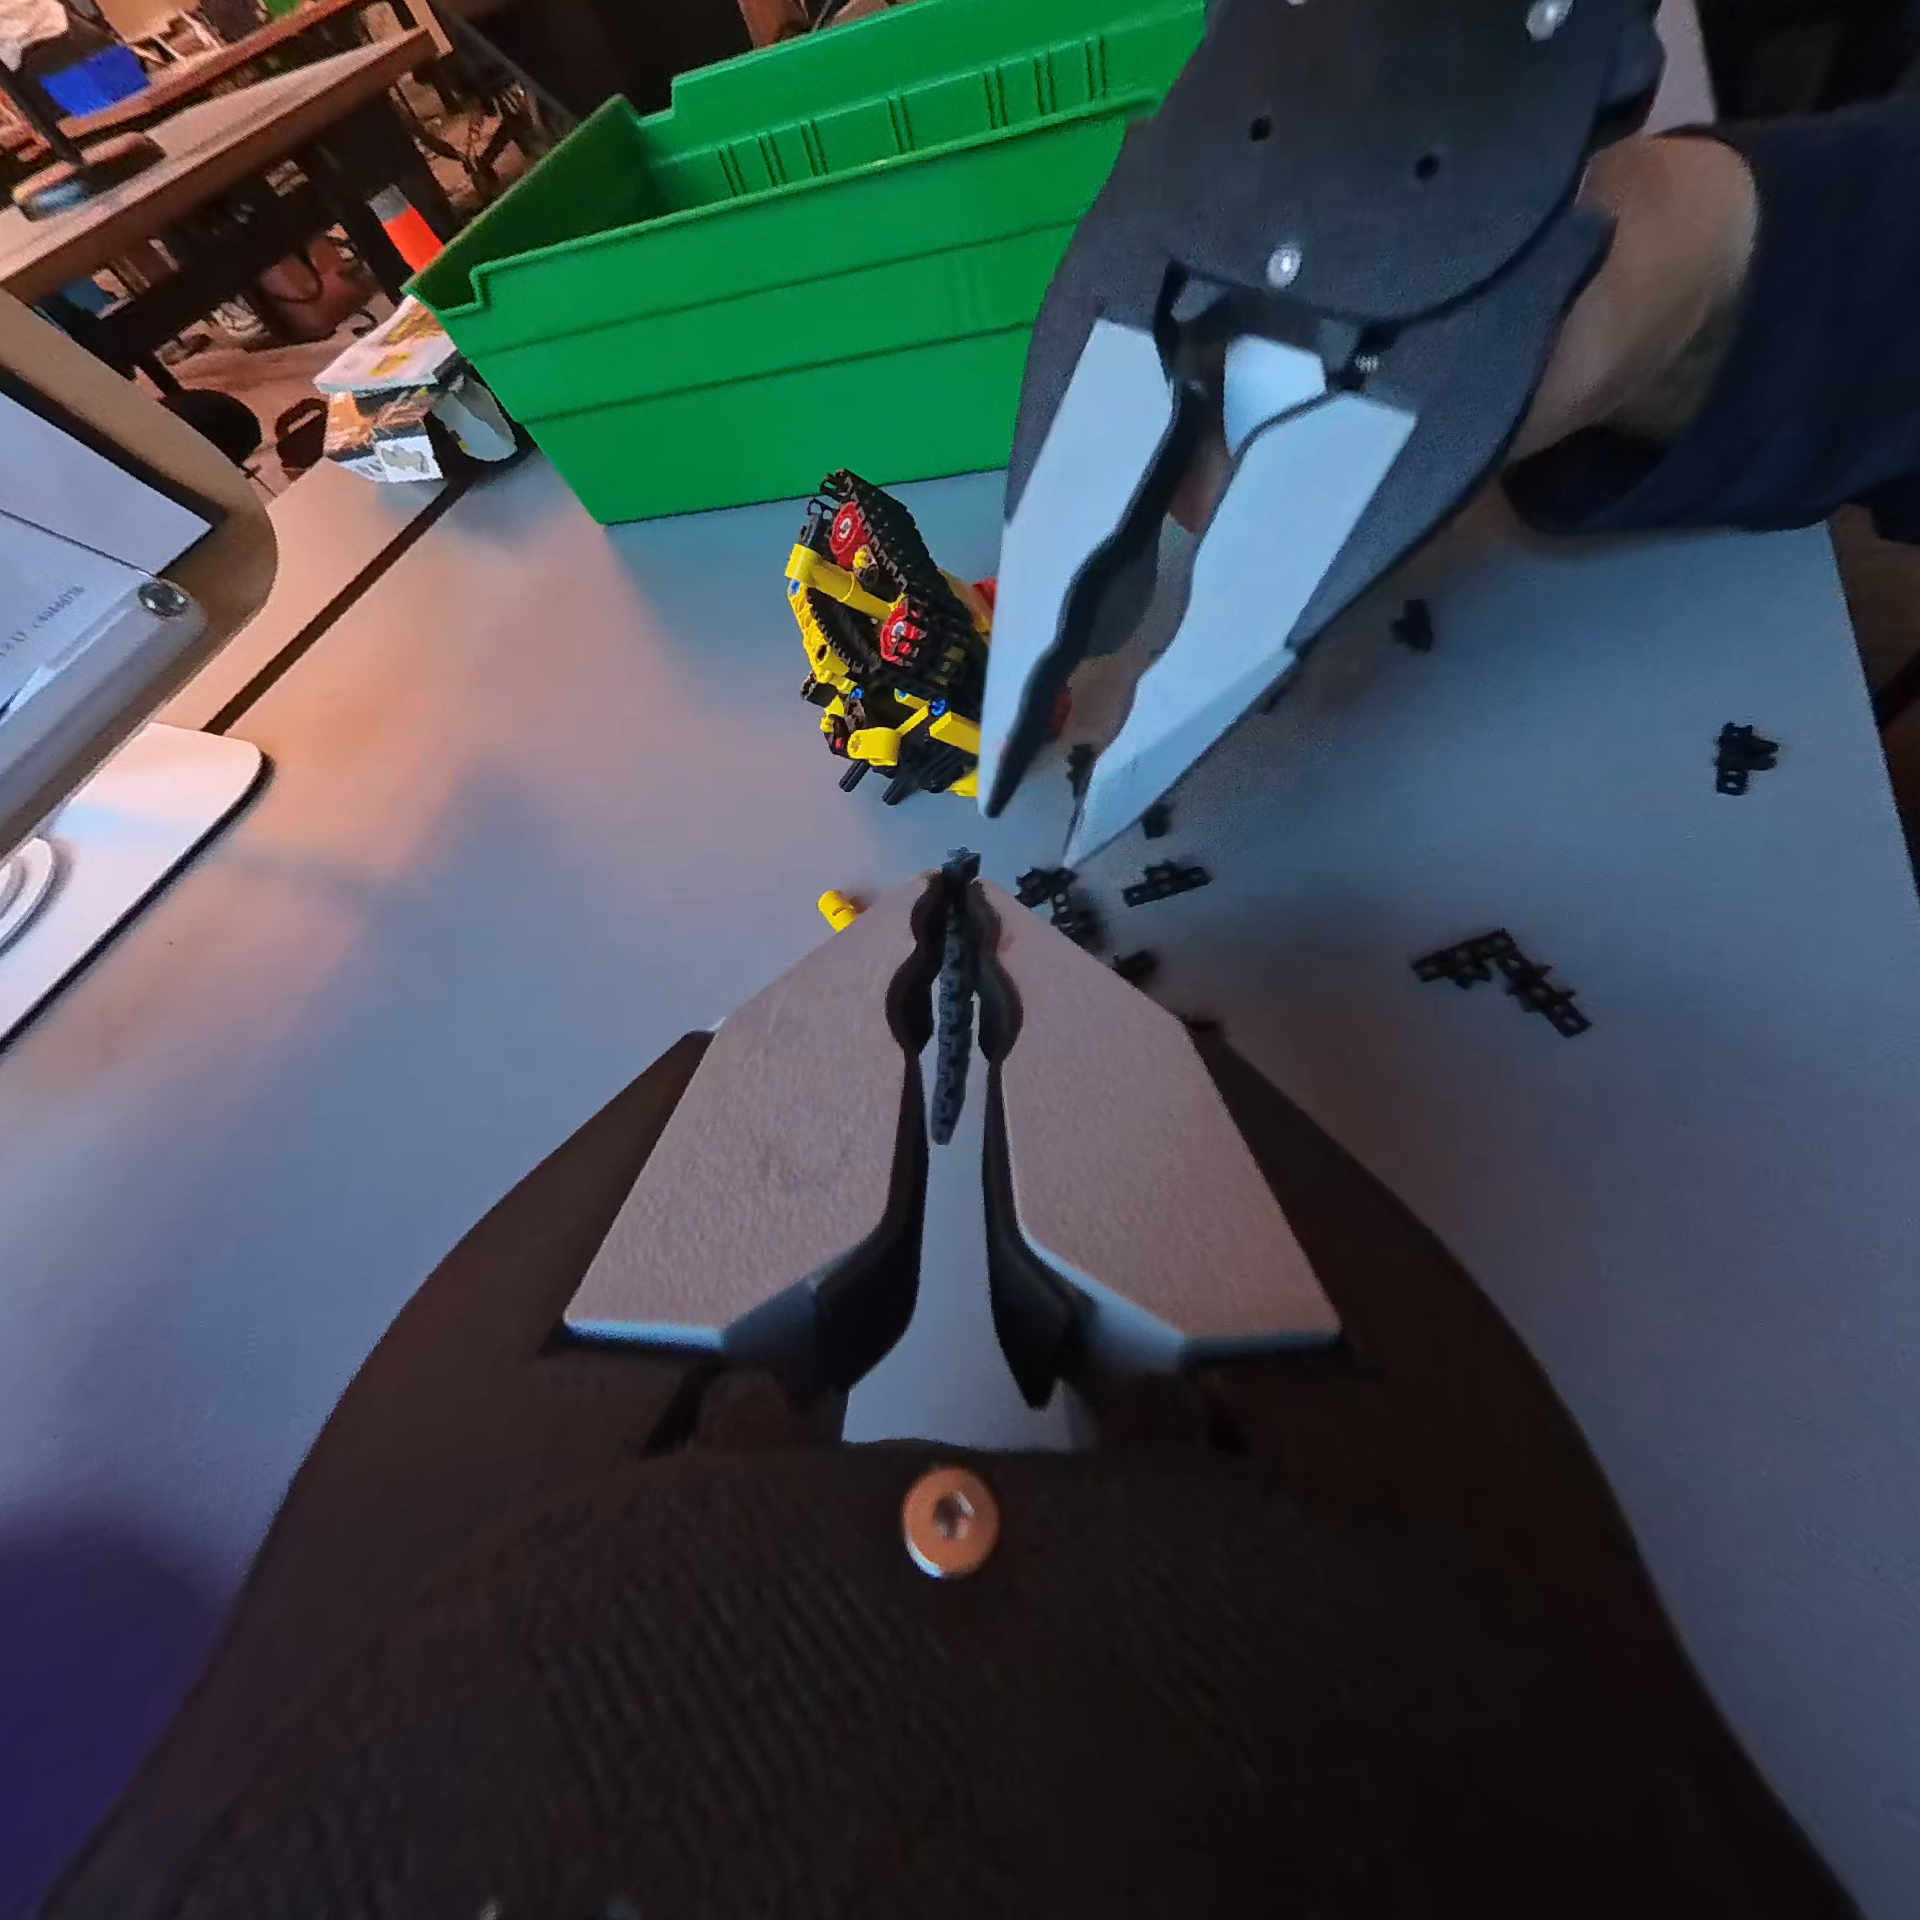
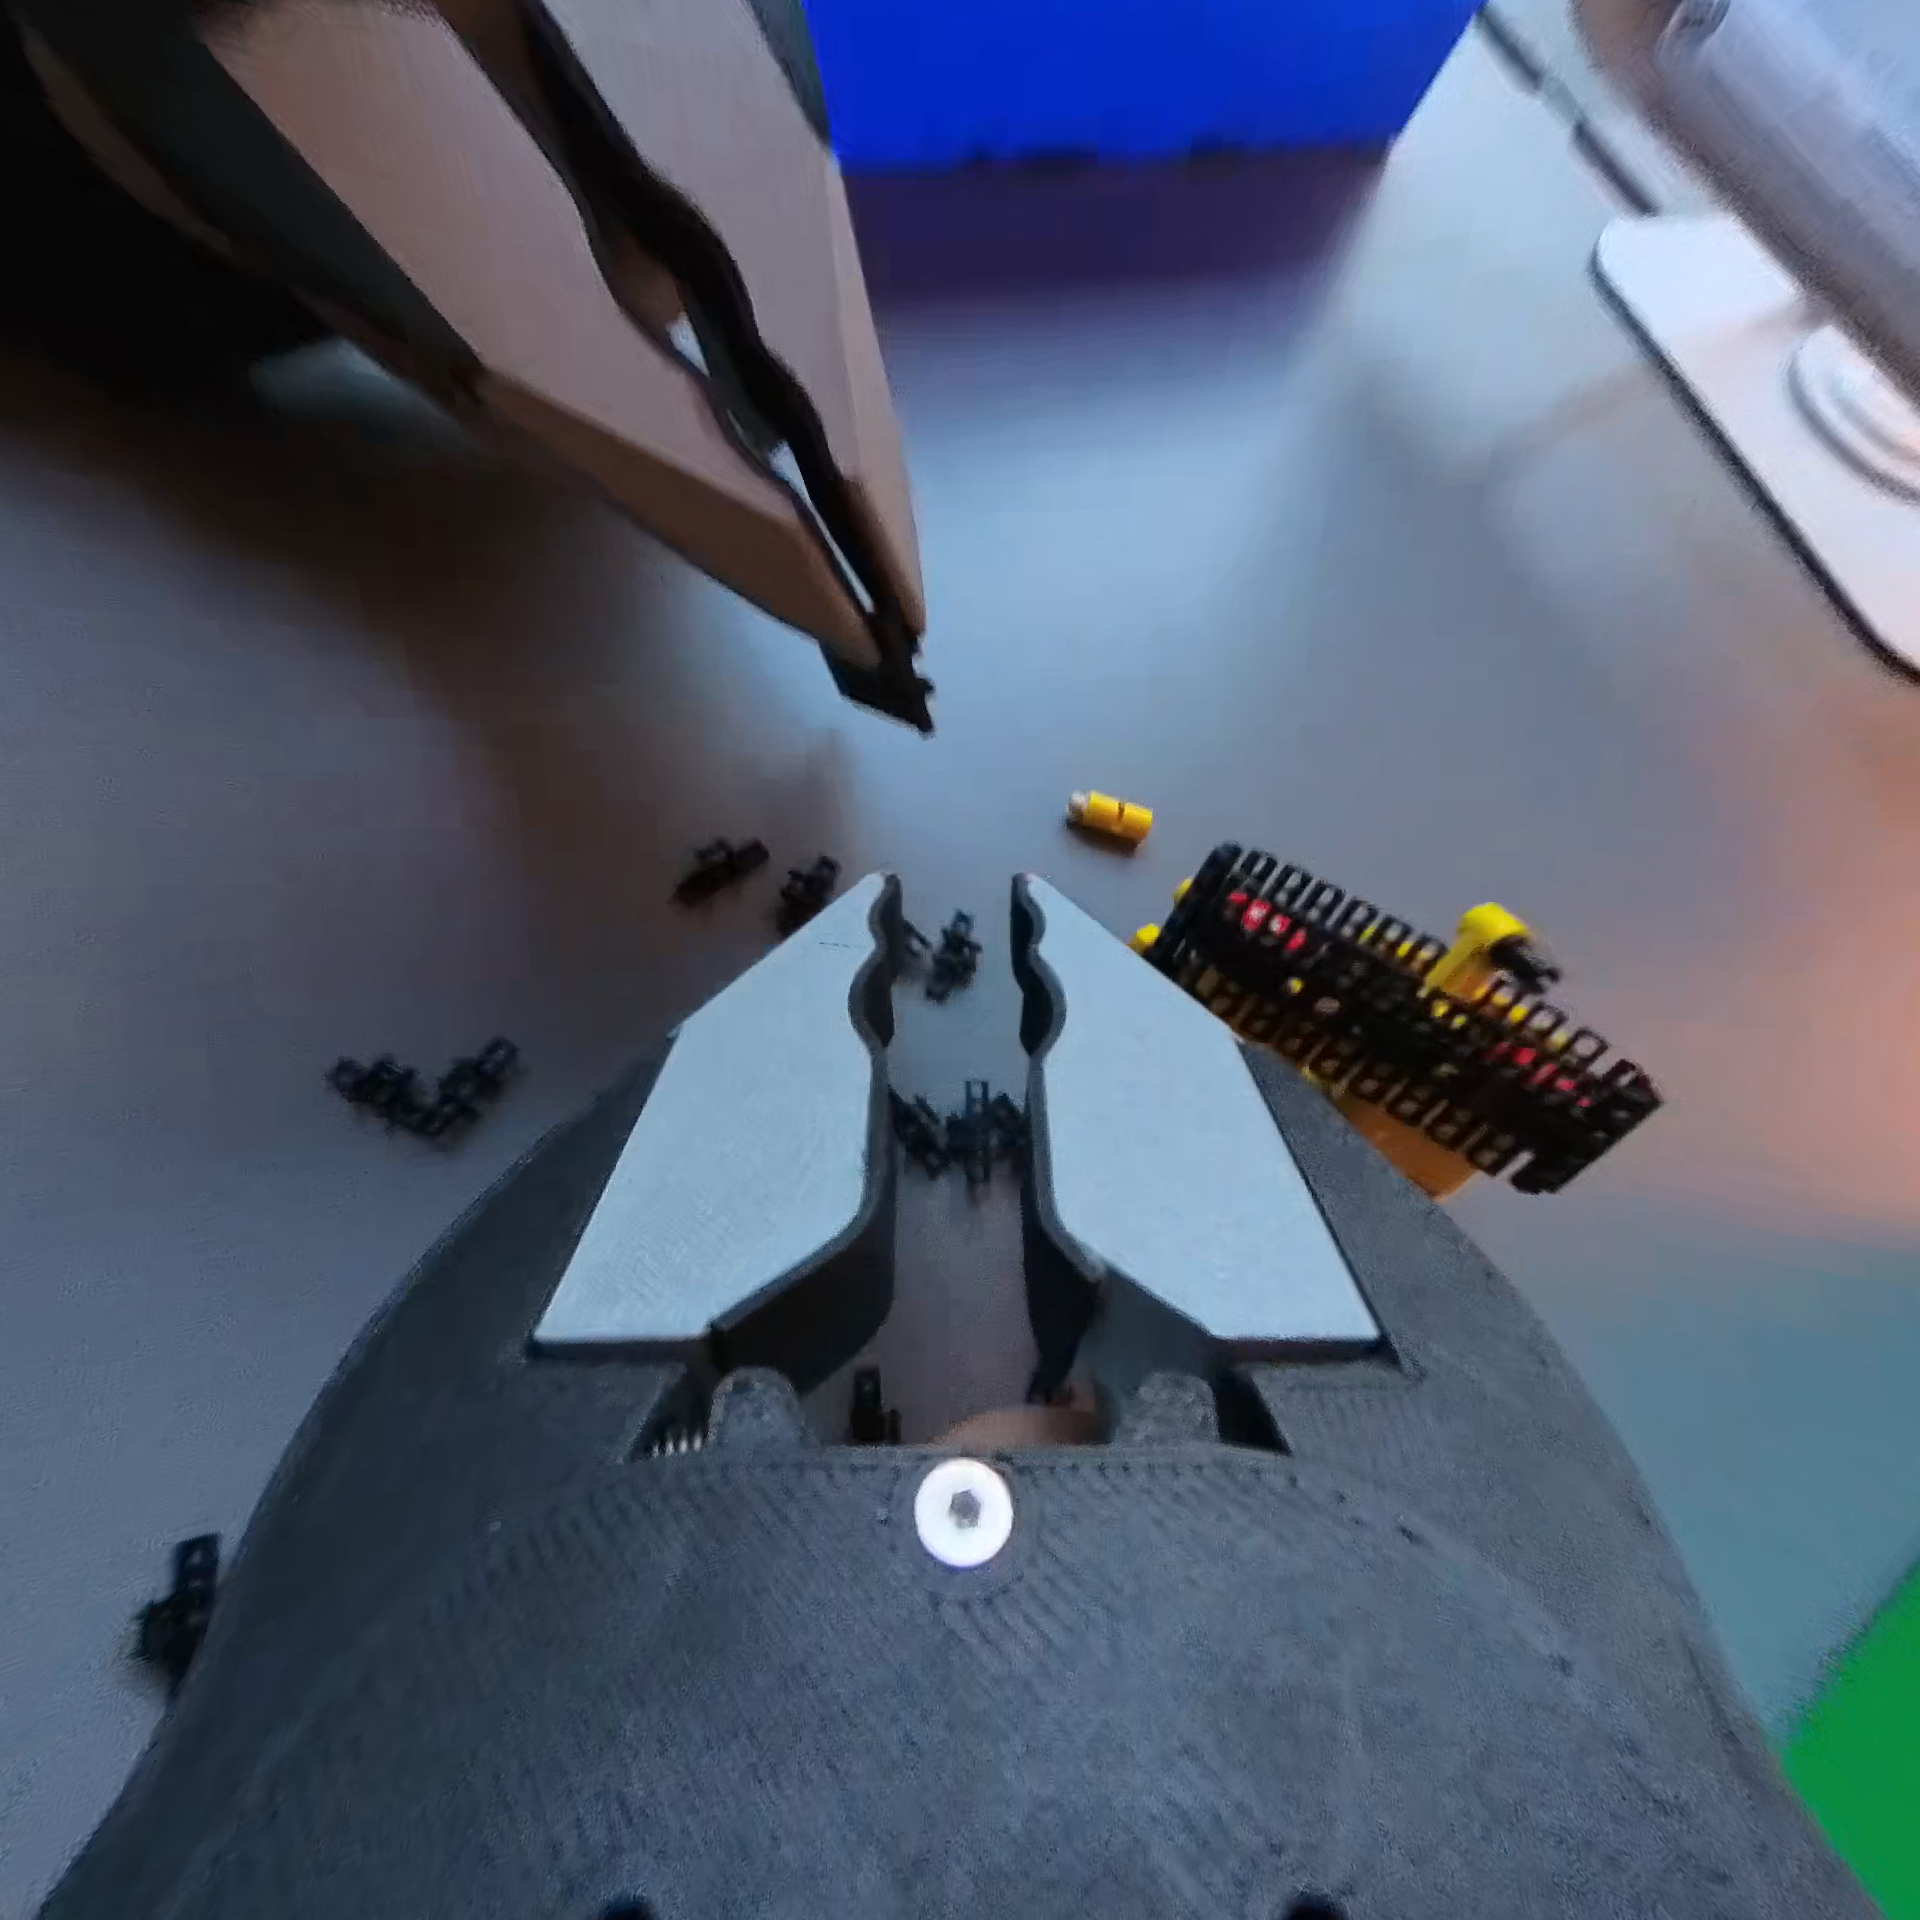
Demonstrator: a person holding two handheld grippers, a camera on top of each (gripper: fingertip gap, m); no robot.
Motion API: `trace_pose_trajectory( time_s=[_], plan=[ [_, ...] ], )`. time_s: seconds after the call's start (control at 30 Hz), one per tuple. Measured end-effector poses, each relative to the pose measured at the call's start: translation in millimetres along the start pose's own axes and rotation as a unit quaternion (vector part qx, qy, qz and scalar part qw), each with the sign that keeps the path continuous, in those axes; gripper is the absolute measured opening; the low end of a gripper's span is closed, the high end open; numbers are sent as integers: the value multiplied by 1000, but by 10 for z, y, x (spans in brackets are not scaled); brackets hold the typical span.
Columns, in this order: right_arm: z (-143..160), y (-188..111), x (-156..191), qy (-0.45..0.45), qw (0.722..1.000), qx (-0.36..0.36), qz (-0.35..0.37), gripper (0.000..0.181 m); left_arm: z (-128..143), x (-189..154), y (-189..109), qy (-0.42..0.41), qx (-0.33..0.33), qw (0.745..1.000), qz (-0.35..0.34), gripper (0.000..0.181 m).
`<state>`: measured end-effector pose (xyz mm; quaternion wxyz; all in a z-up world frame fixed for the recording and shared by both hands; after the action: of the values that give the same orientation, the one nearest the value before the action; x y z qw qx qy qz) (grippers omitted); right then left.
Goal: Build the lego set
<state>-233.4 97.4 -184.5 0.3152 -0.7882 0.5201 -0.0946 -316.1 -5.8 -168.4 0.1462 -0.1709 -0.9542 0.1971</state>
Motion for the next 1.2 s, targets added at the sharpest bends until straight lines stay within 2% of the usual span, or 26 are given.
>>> trace_pose_trajectory(
  time_s=[0.07,0.17,0.23,0.33,0.53,0.6,0.7,0.87,0.97,1.0,1.2],
  plan=[
    [-117,-98,14,6,998,-58,-17,22,-26,-15,-17,-4,-13,1000,12,0],
    [-245,-205,119,-22,992,-122,-39,16,-106,-99,-56,-7,-51,997,58,0],
    [-253,-210,177,-44,991,-121,-46,2,-150,-159,-82,1,-68,994,80,0],
    [-262,-226,209,-56,989,-126,-52,1,-165,-183,-107,14,-72,994,84,0],
    [-289,-291,184,-28,985,-149,-76,0,-154,-103,-122,-50,-85,990,105,2],
    [-282,-287,180,-16,985,-147,-84,0,-154,-109,-119,-44,-83,990,102,1],
    [-306,-308,175,-12,984,-158,-86,11,-165,-125,-115,-46,-82,990,105,0],
    [-308,-289,178,-18,985,-155,-76,9,-162,-158,-108,-29,-71,992,104,0],
    [-325,-306,190,-18,982,-166,-84,10,-161,-197,-102,-14,-63,992,108,0],
    [-329,-316,202,-21,981,-171,-90,2,-158,-203,-97,-8,-59,993,104,0],
    [-310,-297,216,-13,980,-163,-110,1,-144,-223,-81,5,-49,994,98,0]
  ],
)
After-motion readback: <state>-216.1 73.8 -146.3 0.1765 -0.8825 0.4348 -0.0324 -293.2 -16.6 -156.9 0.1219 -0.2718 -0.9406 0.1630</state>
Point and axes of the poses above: each gripper's, where its closed fingertips meet, y out along the fingers, z out of its underside, x = y × z across the jaws, the point moved 7 cm from there along -y, back along the fingers, and after that the axes turned 2 degrees about z, right-handed, at the moved point
